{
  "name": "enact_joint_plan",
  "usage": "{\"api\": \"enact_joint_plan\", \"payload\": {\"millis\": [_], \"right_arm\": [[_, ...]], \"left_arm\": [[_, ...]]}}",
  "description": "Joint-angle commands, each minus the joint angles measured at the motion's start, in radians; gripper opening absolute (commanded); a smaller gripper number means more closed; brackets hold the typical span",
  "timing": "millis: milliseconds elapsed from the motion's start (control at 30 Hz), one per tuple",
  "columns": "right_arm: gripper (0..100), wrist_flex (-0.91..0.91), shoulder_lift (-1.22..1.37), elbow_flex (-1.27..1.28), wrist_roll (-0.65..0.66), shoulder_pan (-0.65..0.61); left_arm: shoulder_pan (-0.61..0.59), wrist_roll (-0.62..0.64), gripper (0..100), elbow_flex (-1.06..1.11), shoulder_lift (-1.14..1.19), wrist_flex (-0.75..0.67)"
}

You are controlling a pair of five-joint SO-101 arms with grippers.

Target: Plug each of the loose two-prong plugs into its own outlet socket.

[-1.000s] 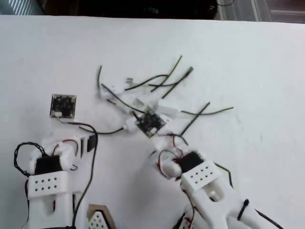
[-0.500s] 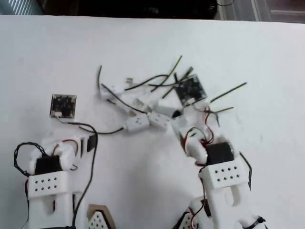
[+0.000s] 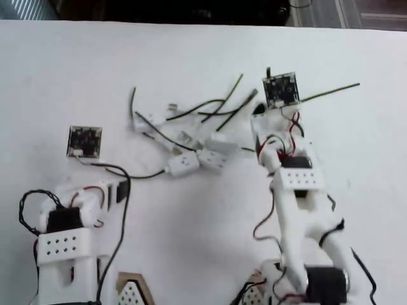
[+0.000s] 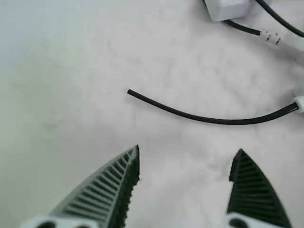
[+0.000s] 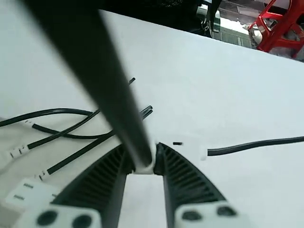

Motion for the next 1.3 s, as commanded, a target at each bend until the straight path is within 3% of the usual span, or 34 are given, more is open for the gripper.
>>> {"api": "enact_joint_plan", "payload": {"millis": [0, 267, 433, 533, 900, 1267], "right_arm": [[1.7, -0.025, 0.134, -0.169, -0.098, 0.042], [2.6, 0.163, 0.397, -0.470, -0.236, 0.056], [17.0, 0.231, 0.438, -0.537, -0.249, 0.039], [22.4, 0.275, 0.433, -0.562, -0.249, 0.035], [22.6, 0.578, 0.205, -0.592, -0.242, -0.018], [22.5, 0.501, 0.355, -0.601, -0.242, -0.016]], "left_arm": [[-0.008, -0.011, 31, -0.005, -0.021, -0.018], [-0.008, -0.011, 31, -0.003, -0.021, -0.018], [-0.008, -0.011, 31, -0.003, -0.021, -0.018], [-0.008, -0.011, 31, -0.003, -0.021, -0.018], [-0.008, -0.011, 31, -0.003, -0.021, -0.018], [-0.008, -0.011, 31, -0.003, -0.021, -0.018]]}}
